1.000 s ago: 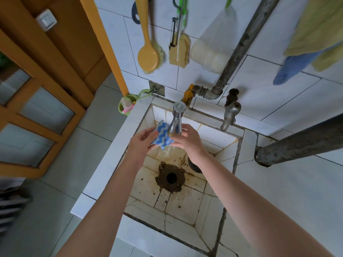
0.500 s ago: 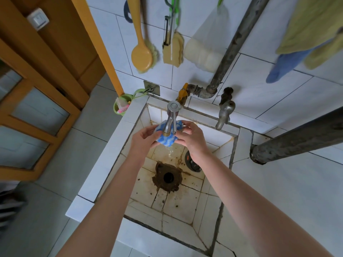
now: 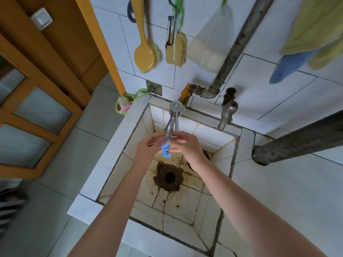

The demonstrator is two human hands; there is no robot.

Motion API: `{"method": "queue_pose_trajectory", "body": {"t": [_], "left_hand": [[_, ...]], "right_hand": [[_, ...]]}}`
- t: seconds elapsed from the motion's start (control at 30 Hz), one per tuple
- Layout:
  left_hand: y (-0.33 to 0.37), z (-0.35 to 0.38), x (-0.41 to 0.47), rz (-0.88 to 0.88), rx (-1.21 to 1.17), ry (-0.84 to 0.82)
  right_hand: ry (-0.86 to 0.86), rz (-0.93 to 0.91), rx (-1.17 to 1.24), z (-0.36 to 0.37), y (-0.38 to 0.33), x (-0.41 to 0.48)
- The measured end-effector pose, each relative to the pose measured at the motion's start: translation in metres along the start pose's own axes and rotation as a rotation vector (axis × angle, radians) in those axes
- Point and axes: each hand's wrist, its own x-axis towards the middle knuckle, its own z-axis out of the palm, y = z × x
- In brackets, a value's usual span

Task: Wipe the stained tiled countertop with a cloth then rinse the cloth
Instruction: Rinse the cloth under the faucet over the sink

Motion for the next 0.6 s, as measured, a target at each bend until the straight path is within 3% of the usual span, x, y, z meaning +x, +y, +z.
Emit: {"method": "queue_pose_trajectory", "body": {"t": [0.13, 0.33, 0.6], "left_hand": [[-0.006, -0.002, -0.006, 0.023, 0.073, 0.046], [-0.009, -0.004, -0.006, -0.008, 0.053, 0.051], [-0.003, -0.012, -0.001, -0.107, -0.193, 0.12]], "right_hand": [[-0.081, 0.001, -0.021, 0.001, 0.004, -0.004], [0.009, 0.081, 0.037, 0.002, 0.005, -0.002], [0.11, 0.114, 0.097, 0.002, 0.002, 0.008]]}}
